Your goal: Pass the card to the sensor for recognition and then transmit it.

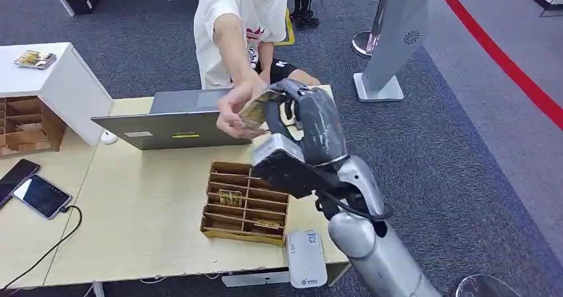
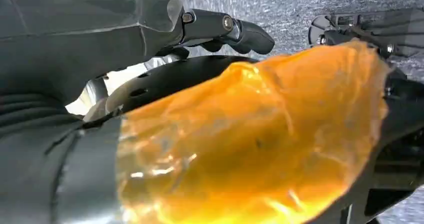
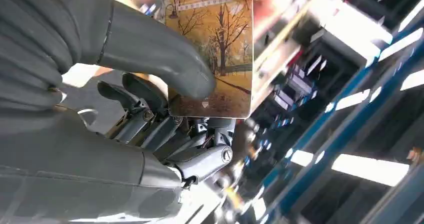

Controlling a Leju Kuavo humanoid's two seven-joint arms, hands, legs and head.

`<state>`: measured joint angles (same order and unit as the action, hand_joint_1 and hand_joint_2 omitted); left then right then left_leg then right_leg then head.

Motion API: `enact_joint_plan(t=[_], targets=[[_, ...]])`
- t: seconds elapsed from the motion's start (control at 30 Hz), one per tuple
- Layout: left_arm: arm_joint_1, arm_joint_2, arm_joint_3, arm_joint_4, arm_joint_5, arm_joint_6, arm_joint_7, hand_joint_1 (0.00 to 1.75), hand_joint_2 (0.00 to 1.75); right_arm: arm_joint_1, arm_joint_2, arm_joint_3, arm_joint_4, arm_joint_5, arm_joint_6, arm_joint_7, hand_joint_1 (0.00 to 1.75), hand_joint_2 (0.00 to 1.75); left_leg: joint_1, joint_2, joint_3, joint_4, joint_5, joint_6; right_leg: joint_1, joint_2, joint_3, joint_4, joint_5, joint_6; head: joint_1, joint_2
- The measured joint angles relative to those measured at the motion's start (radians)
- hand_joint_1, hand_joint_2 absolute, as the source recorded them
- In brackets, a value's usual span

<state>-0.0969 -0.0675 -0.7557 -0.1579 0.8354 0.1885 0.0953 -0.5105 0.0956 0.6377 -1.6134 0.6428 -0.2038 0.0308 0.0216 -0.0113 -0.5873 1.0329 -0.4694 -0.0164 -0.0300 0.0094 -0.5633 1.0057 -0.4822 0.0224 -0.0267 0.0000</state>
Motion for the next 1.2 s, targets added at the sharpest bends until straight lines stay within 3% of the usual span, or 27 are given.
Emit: enact_joint_plan(t=[0.3, 0.33, 0.37, 0.9, 1.2], targets=[[-0.016, 0.000, -0.048, 0.000, -0.027, -0.014, 0.028, 0.00, 0.00, -0.162, 0.126, 0.123, 0.203, 0.014, 0.053, 0.049, 1.75, 1.75, 0.001, 0.000, -0.002, 0.000, 0.001, -0.001, 0.000, 0.000, -0.002, 0.001, 0.000, 0.000, 0.000, 0.000], [-0.017, 0.001, -0.049, 0.000, -0.027, -0.014, 0.028, 0.00, 0.00, -0.171, 0.133, 0.132, 0.215, 0.015, 0.057, 0.049, 1.08, 1.75, 0.001, 0.000, -0.002, 0.000, 0.001, -0.001, 0.000, 0.000, -0.003, 0.001, 0.000, 0.000, 0.000, 0.000], [-0.017, 0.001, -0.050, 0.000, -0.027, -0.015, 0.029, 0.00, 0.00, -0.176, 0.139, 0.141, 0.225, 0.017, 0.060, 0.049, 0.00, 1.75, 0.001, 0.000, -0.003, 0.000, 0.001, -0.001, 0.000, 0.000, -0.003, 0.001, 0.000, 0.000, 0.000, 0.000], [-0.015, 0.002, -0.050, 0.000, -0.008, -0.015, 0.024, 0.00, 0.00, -0.185, 0.154, 0.217, 0.265, -0.030, 0.087, 0.032, 0.00, 1.75, 0.001, 0.000, -0.003, 0.000, 0.001, -0.001, 0.000, -0.001, -0.003, 0.000, 0.000, 0.000, 0.000, 0.000], [-0.008, 0.004, -0.049, 0.000, 0.019, -0.013, 0.002, 0.00, 0.00, -0.132, 0.131, 0.214, 0.168, -0.109, 0.058, -0.013, 0.00, 1.75, 0.001, 0.000, -0.003, 0.000, 0.000, -0.001, 0.000, 0.000, -0.004, 0.000, 0.000, 0.000, 0.000, 0.000]])
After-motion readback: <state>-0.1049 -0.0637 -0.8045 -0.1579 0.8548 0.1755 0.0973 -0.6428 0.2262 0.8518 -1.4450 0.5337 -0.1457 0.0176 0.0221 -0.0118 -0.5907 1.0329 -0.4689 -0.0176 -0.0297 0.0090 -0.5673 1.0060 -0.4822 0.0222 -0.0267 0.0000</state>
